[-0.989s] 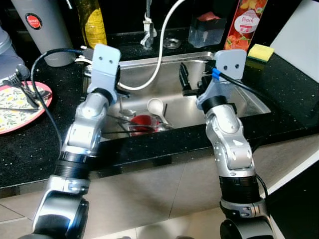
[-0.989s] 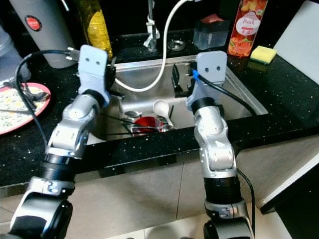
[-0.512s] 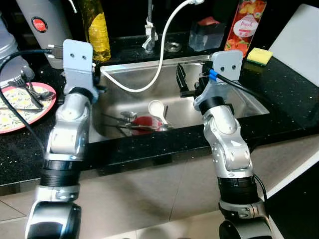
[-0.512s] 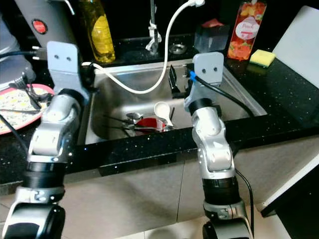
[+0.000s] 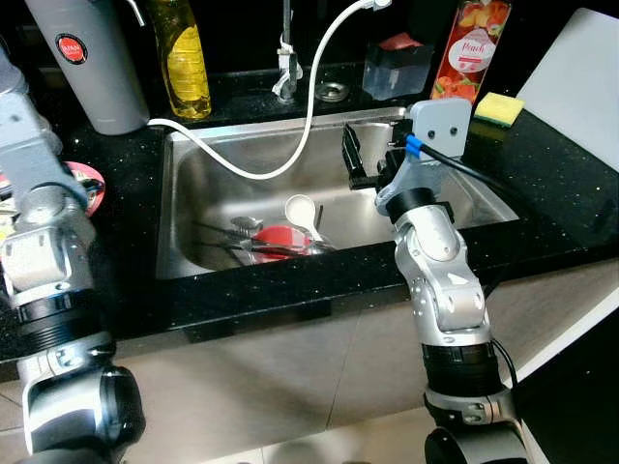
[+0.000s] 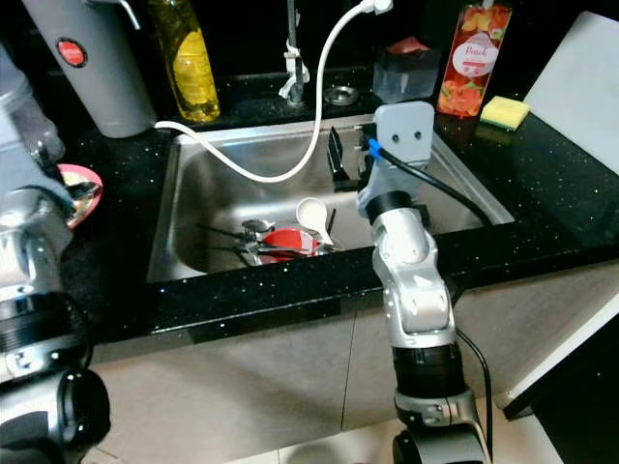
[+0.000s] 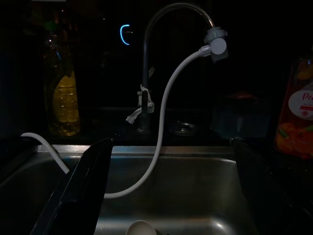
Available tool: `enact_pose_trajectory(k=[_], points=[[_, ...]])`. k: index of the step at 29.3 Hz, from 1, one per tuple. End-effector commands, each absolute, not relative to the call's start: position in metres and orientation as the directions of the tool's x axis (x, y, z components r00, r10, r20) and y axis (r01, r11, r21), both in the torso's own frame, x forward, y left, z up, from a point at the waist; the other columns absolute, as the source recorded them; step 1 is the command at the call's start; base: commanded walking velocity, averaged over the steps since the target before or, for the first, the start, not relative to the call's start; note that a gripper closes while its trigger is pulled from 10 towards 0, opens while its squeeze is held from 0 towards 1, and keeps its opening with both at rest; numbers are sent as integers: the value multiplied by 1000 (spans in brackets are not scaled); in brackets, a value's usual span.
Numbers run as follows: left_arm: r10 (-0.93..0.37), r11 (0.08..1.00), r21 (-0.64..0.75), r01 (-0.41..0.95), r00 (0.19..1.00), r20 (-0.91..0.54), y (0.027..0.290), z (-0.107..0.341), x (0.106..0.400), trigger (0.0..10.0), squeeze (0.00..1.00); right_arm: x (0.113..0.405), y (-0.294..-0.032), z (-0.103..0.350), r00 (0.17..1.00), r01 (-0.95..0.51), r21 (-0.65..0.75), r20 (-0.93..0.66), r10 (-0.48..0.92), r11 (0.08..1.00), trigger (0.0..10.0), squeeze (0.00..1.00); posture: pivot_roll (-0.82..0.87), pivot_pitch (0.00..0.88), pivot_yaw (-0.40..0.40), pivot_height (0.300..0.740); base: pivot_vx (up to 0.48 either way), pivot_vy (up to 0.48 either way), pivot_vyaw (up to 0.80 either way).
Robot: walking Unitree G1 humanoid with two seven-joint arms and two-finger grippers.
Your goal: Kitchen organization
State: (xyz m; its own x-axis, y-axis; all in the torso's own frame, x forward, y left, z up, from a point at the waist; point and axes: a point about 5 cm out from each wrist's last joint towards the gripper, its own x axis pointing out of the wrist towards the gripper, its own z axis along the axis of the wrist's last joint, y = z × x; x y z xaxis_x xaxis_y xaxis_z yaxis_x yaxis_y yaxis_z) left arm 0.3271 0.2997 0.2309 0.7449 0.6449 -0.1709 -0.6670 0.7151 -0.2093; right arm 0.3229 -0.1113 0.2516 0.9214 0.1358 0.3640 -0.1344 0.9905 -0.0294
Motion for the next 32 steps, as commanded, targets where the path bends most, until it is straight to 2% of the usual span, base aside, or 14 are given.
enact_pose_trajectory(k=[1,2,3,4,15,16,17,20,24,29,32], points=[[658,682,-231,-694,720,-218,303,224,328,10000,0,322,-110,252,921,-139,-27,364,139,990,10000,0,6,0,13,740,0,0,0],[658,682,-231,-694,720,-218,303,224,328,10000,0,322,-110,252,921,-139,-27,364,139,990,10000,0,6,0,13,740,0,0,0],[672,668,-209,-714,700,-242,306,220,329,10000,318,322,-110,252,921,-140,-27,364,140,990,10000,0,4,0,10,740,0,0,0],[693,640,-182,-746,663,-281,312,213,330,10000,1000,322,-110,252,920,-142,-29,365,143,989,10000,0,3,0,8,740,0,0,0],[727,620,-114,-777,623,-289,322,217,348,10000,1000,320,-112,254,919,-132,-35,370,136,991,10000,0,-18,0,24,740,0,0,0],[730,619,-108,-778,621,-285,322,218,349,10000,635,319,-113,254,919,-130,-36,370,134,991,10000,0,-18,0,24,740,0,0,0],[736,619,-99,-779,619,-275,322,221,350,10000,0,319,-114,254,920,-122,-36,371,127,992,10000,0,-24,0,33,740,0,0,0],[759,618,-57,-784,614,-217,321,235,356,10000,0,318,-121,256,922,-98,-38,372,105,994,10000,0,-24,13,39,740,0,0,0],[765,610,-64,-790,608,-214,322,237,359,10000,0,319,-117,258,920,-113,-44,374,121,993,10000,0,-19,39,39,740,0,0,0],[800,563,-70,-823,564,-204,329,242,358,10000,0,331,-95,264,912,-207,-21,359,200,978,10000,0,12,127,24,740,0,0,0],[819,541,-54,-840,540,-193,331,243,355,10000,0,337,-84,264,911,-250,-1,339,236,968,10000,0,35,147,21,740,0,0,0]])
